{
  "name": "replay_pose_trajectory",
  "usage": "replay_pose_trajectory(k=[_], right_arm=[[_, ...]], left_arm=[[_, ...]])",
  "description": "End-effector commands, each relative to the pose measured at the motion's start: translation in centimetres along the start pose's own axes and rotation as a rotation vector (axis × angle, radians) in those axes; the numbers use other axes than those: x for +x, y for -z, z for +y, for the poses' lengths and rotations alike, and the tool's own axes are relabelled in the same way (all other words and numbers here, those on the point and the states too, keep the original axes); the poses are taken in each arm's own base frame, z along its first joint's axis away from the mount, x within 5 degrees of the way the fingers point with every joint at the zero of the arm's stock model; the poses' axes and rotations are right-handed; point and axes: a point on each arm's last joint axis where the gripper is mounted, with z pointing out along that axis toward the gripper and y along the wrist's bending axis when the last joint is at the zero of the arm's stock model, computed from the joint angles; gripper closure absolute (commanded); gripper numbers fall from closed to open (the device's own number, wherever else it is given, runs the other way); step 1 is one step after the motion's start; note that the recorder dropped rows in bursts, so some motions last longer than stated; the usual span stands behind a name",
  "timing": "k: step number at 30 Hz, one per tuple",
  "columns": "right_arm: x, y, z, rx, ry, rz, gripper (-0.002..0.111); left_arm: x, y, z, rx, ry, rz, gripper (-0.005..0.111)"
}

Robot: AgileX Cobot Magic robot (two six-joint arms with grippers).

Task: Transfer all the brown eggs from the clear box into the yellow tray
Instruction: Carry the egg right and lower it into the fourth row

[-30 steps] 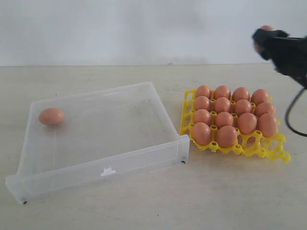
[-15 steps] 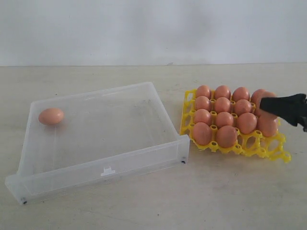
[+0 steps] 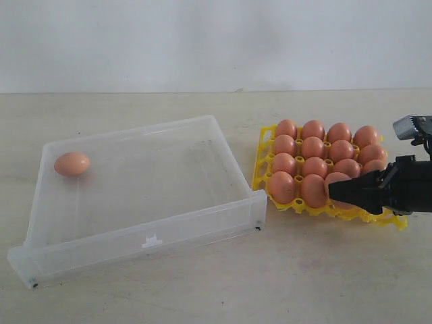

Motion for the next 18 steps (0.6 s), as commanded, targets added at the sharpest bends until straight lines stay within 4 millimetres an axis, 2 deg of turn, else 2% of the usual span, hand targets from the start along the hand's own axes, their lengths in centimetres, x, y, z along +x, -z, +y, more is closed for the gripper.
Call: replay_pose_trajectory(k=[1,6,8,9,10,11,14,18], right_arm=[[-0.37,-0.04,-0.19,0.030,-0.014,-0.027,0.109],[-0.68,-0.01,-0.38,0.052,0.002,-0.061,0.106],[-0.68,-0.01,-0.38,0.052,0.007,-0.061,0.096],[-0.73,-0.01,-0.42,0.056,0.003,-0.066,0.084],[-0.77,-0.01,-0.44,0.058,0.002,-0.070,0.078],[-0.85,0.00,-0.47,0.061,-0.006,-0.080,0.064],[-0.90,0.01,-0.50,0.064,-0.011,-0.085,0.052],[-1.05,0.03,-0.56,0.070,-0.029,-0.103,0.049]], left_arm=[[-0.16,0.04,-0.02,0.002,0.007,-0.012,0.111],[-0.16,0.04,-0.02,0.002,0.007,-0.012,0.111],[-0.16,0.04,-0.02,0.002,0.007,-0.012,0.111],[-0.16,0.04,-0.02,0.002,0.007,-0.012,0.111],[-0.16,0.04,-0.02,0.002,0.007,-0.012,0.111],[-0.16,0.04,-0.02,0.002,0.007,-0.012,0.111],[-0.16,0.04,-0.02,0.002,0.007,-0.012,0.111],[-0.16,0.04,-0.02,0.002,0.007,-0.012,0.111]])
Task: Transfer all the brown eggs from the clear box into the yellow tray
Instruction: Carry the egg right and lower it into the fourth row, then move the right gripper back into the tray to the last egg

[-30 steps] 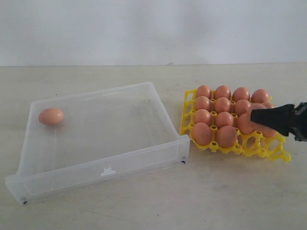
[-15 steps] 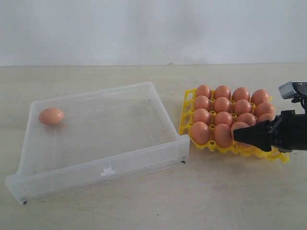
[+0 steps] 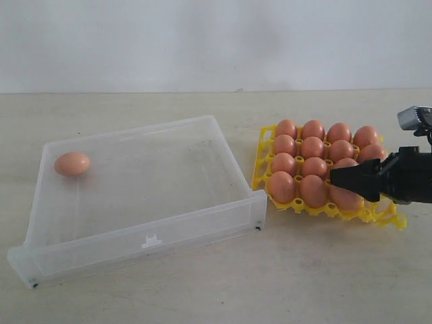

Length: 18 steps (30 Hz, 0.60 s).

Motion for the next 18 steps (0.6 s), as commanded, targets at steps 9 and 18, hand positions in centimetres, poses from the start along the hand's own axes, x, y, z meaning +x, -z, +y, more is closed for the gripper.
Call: replay_pose_trajectory(k=[9,18], right_arm=[[-6.4,-0.4,5.0,-0.253,0.061,-0.414,0.098],[-11.7,-17.4,22.7,-0.068,0.814,-0.201,0.108]], left_arm=[[-0.2,0.0,0.0,0.002,0.007,-0.012,0.111],[-0.2,0.0,0.0,0.002,0.007,-0.012,0.111]])
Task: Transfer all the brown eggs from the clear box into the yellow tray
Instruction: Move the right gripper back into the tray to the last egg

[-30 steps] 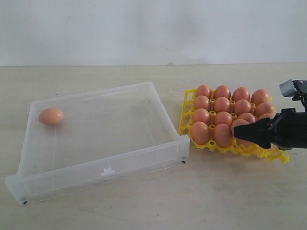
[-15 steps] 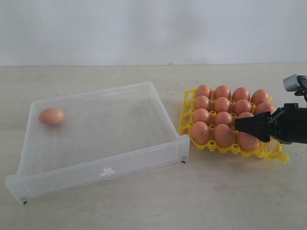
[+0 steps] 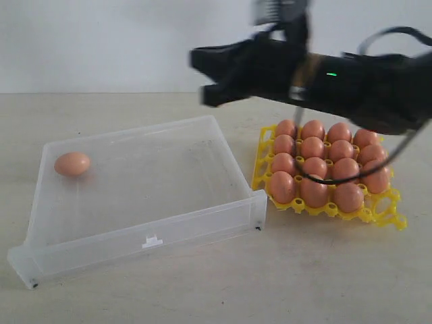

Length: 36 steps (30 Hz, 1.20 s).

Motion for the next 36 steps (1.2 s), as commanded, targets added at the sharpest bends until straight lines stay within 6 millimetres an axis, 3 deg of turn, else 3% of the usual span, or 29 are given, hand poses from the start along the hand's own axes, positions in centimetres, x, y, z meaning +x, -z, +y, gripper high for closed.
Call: replay_pose_trajectory(k=[1,3,6,7,9,12,15,22,24,29,31,36], right_arm=[[3.2,-10.1,3.8,0.107,0.362,0.374,0.108],[4.7,-13.7,4.3,0.193,0.373,0.540,0.109],[4.7,-16.3,5.0,0.301,0.396,0.800,0.109],[4.5,-16.7,5.8,0.237,0.405,0.867,0.109],[3.5,-17.4,7.6,-0.060,0.454,0.936,0.109],[1.6,-18.5,9.3,-0.357,0.446,0.804,0.109],[1.1,-19.9,9.1,-0.338,0.479,0.687,0.109],[6.5,-21.3,8.4,-0.413,0.672,0.707,0.106],[7.6,-21.5,8.3,-0.432,0.723,0.705,0.099],[8.6,-22.6,7.8,-0.351,0.780,0.626,0.064],[9.1,-23.0,7.5,-0.304,0.790,0.591,0.055],[9.9,-23.5,7.3,-0.261,0.798,0.562,0.050]], left_arm=[[-0.2,0.0,0.0,0.002,0.007,-0.012,0.111],[-0.2,0.0,0.0,0.002,0.007,-0.012,0.111],[-0.2,0.0,0.0,0.002,0.007,-0.012,0.111],[-0.2,0.0,0.0,0.002,0.007,-0.012,0.111],[-0.2,0.0,0.0,0.002,0.007,-0.012,0.111],[-0.2,0.0,0.0,0.002,0.007,-0.012,0.111],[-0.2,0.0,0.0,0.002,0.007,-0.012,0.111],[-0.2,0.0,0.0,0.002,0.007,-0.012,0.111],[-0.2,0.0,0.0,0.002,0.007,-0.012,0.111],[-0.2,0.0,0.0,0.002,0.007,-0.012,0.111],[-0.2,0.0,0.0,0.002,0.007,-0.012,0.111],[-0.2,0.0,0.0,0.002,0.007,-0.012,0.111]])
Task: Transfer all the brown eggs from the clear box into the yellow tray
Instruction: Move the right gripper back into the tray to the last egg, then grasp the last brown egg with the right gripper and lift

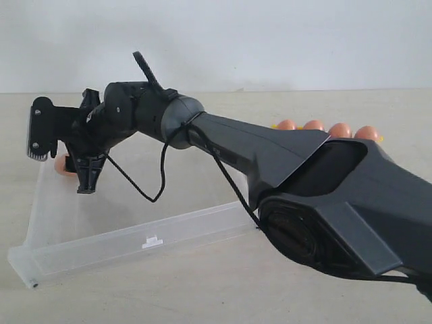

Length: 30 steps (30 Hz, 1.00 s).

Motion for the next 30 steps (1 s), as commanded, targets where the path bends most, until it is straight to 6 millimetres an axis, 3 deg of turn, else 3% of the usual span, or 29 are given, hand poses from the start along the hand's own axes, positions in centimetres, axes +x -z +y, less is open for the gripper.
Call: replay_pose_trajectory(k=[1,8,16,23,30], right_arm=[[0.6,-0.8,0.1,0.037,0.001,-0.004,0.050],[1.9,-2.4,1.4,0.015,-0.024,0.007,0.050],[1.7,-2.5,1.6,0.006,-0.083,-0.023,0.052],[1.6,-2.4,2.0,-0.055,-0.300,-0.021,0.086],[0.9,-0.8,2.9,-0.252,-0.342,0.055,0.088]], left_arm=[[-0.2,0.0,0.0,0.002,0.007,-0.012,0.111],[-0.2,0.0,0.0,0.002,0.007,-0.012,0.111],[-0.2,0.0,0.0,0.002,0.007,-0.012,0.111],[-0.2,0.0,0.0,0.002,0.007,-0.012,0.111],[-0.2,0.0,0.0,0.002,0.007,-0.012,0.111]])
